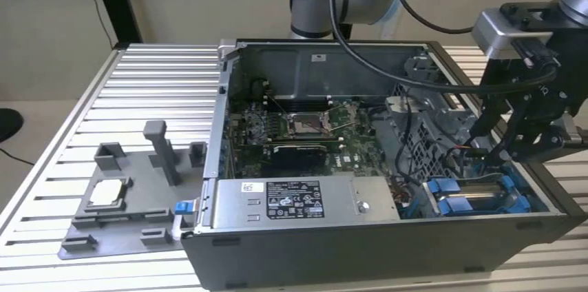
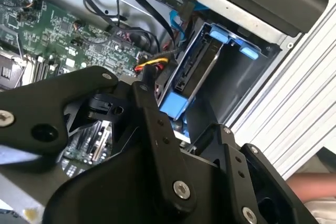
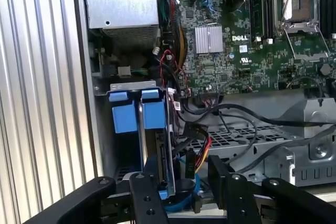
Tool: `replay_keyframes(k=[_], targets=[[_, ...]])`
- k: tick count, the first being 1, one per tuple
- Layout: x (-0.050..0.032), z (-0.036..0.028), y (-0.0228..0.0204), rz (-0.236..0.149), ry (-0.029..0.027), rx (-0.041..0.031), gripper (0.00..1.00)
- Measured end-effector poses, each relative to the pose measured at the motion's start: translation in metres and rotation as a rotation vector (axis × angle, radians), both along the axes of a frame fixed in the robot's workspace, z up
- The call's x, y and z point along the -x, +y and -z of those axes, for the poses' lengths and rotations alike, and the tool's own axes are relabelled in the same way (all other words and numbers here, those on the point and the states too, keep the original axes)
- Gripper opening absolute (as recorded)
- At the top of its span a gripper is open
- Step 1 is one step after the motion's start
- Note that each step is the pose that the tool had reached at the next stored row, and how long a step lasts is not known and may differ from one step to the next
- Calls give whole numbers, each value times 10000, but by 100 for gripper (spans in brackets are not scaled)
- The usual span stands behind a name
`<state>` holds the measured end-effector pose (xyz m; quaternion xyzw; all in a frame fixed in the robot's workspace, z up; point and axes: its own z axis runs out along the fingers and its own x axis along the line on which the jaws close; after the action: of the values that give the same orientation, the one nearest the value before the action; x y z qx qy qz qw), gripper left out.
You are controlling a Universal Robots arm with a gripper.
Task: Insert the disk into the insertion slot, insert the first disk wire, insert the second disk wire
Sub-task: 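Insert the first disk wire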
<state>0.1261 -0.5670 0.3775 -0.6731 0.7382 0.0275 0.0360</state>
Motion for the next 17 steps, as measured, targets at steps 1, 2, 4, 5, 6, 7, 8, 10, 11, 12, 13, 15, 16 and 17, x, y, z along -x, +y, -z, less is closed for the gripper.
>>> replay_keyframes(k=[1,2,4,5,6,7,8,10,11,12,13,15,16,17], targets=[[-1,15,2,5,-5,-1,100],[-1,29,5,8,-11,0,100],[-2,58,12,11,-22,0,100],[-3,73,13,12,-27,0,100],[-4,89,14,14,-33,-1,100],[-5,99,15,14,-38,-1,100],[-6,110,17,14,-43,-1,100],[-7,123,18,13,-48,-1,100],[-7,125,19,13,-49,0,100],[-7,126,18,13,-49,-6,100],[-7,127,18,13,-49,-12,100],[-8,128,18,13,-50,-39,100],[-9,130,18,14,-50,-79,100],[-9,132,18,13,-49,-126,100]])
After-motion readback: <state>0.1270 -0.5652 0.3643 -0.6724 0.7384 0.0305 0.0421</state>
